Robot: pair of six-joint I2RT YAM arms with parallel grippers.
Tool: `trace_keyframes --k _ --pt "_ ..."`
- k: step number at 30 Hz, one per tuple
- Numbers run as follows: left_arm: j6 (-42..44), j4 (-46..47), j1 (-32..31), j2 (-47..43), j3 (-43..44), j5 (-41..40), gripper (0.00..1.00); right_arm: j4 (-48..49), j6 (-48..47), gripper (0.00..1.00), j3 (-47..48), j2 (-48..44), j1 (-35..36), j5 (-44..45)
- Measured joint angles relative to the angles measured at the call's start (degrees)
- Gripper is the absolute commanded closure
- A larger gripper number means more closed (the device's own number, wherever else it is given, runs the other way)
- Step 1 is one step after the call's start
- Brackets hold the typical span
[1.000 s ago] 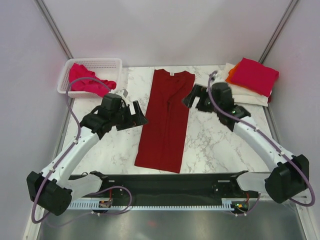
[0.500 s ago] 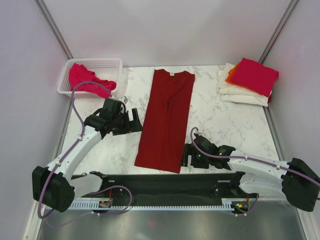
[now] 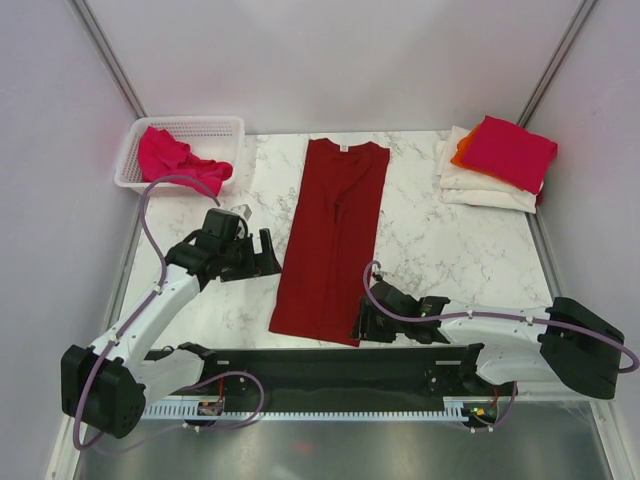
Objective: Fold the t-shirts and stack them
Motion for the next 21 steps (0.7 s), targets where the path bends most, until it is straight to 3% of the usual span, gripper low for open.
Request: trace_keyframes --k 2,3,5,9,14,21 --pt "0.00 0.04 0.00 0.00 -0.07 -0.02 0.00 1.38 0.17 0.69 -0.28 0.63 0.11 0.31" --pt "-0.02 0.04 0.00 -0.02 -0.09 0.00 0.00 2.27 0.48 0.84 -0.72 0.96 0.11 0.37" --pt "-0.02 0.13 0.00 -0.07 -0.22 0.13 0.00 3.63 0.66 0.98 -1.70 1.22 0.17 1.07" --pt "-0.13 0.57 0.11 -0.66 -1.31 0.87 0.01 4.55 1.40 1.00 -2.78 0.17 0.28 2.34" --pt "-0.22 0.74 -0.96 -4.42 -4.33 1.53 0.01 -3.26 1.77 1.00 -4.59 -7.45 0.46 7.67" --pt "-0.42 1.57 -11.96 -6.54 -9.20 1.73 0.01 -13.35 3.04 1.00 -6.05 -15.04 0.46 13.31"
